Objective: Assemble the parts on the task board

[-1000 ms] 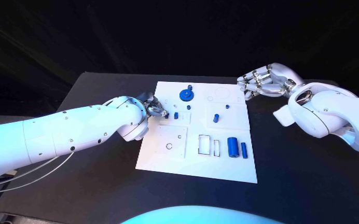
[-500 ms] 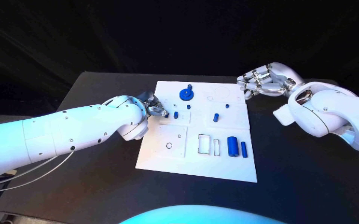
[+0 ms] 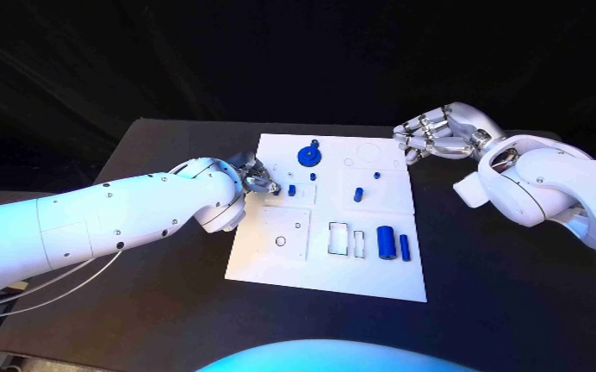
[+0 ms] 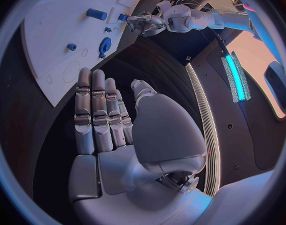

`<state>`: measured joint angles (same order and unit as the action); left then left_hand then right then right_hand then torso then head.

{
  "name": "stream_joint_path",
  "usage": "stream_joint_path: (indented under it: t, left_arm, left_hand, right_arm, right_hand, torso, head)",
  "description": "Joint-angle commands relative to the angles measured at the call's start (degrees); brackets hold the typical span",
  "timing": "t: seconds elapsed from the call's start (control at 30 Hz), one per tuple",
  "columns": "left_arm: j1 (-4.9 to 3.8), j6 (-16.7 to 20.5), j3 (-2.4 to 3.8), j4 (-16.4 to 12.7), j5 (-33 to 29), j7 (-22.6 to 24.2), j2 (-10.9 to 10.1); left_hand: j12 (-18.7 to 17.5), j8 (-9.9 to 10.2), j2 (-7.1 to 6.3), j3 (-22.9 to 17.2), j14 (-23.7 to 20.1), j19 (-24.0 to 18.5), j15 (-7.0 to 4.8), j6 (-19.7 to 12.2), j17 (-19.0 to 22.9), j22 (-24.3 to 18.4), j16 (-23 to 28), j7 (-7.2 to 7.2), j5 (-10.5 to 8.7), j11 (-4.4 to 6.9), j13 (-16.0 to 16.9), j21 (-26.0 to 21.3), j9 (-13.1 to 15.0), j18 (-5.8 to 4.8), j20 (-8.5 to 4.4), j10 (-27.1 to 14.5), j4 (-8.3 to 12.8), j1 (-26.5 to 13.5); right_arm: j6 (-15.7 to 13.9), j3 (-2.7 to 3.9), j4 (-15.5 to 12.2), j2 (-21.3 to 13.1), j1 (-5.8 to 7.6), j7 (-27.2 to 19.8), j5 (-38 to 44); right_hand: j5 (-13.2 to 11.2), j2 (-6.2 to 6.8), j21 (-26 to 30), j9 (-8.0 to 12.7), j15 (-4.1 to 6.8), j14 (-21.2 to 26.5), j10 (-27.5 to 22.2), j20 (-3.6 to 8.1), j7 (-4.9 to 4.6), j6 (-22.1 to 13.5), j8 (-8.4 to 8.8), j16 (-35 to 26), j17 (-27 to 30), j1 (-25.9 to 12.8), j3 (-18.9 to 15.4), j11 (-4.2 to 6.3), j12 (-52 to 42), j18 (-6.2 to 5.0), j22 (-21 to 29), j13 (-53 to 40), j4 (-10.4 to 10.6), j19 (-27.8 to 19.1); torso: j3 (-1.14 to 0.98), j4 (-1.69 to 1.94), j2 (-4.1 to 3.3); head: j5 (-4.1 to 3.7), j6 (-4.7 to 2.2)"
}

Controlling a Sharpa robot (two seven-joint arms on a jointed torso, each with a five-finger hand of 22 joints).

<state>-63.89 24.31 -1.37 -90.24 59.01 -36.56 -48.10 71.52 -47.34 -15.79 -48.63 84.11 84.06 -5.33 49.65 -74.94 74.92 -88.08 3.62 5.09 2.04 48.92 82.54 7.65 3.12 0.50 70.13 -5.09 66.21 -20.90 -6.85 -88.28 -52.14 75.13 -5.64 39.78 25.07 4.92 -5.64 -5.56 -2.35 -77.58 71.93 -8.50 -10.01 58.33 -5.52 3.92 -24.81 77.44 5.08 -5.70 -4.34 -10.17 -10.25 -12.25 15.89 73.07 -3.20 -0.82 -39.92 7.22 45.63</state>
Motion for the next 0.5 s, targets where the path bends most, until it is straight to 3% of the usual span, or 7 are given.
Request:
stream_joint_path:
  t: [0.03, 0.5]
  left_arm:
    - [0.23, -2.2, -0.2, -0.1, 0.2, -0.7, 0.1]
    - [0.22, -2.2, -0.19, 0.2, 0.4, -0.8, -0.1]
  left_hand:
    - [0.3, 0.4, 0.19, 0.7, 5.3, 1.2, -0.35, 2.4, -13.4, 4.1, -0.4, -2.31, -0.04, 0.42, 0.3, 0.1, 12.3, -0.46, -0.53, 0.0, -0.2, -0.5]
    - [0.8, 0.7, 0.45, 1.9, 5.3, 1.3, -0.43, 3.0, -13.4, 4.4, -0.4, -2.42, 0.01, 0.52, 1.3, 0.3, 12.1, -0.52, -0.62, 0.5, -1.0, -1.4]
  right_arm:
    - [0.1, 0.02, 0.0, 0.1, 0.01, -0.2, 0.0]
    - [0.1, 0.02, 0.0, 0.0, 0.0, -0.2, 0.0]
  right_hand:
    - [0.3, -0.03, 0.2, -0.1, -0.19, 0.0, 0.0, -0.16, -0.06, -0.2, 0.23, -0.1, 0.1, -0.7, -0.1, -0.22, -0.2, -0.38, 0.1, -0.1, 0.0, 0.3]
    - [0.4, -0.05, 0.2, -0.1, -0.19, 0.0, -0.1, -0.16, -0.06, -0.3, 0.24, -0.1, 0.0, -0.7, -0.1, -0.22, -0.2, -0.38, 0.1, -0.1, 0.0, 0.3]
  torso:
    - [0.02, -0.01, 0.01]
    - [-0.01, -0.01, -0.02]
  head:
    - [-0.04, 0.05]
    - [-0.06, 0.04]
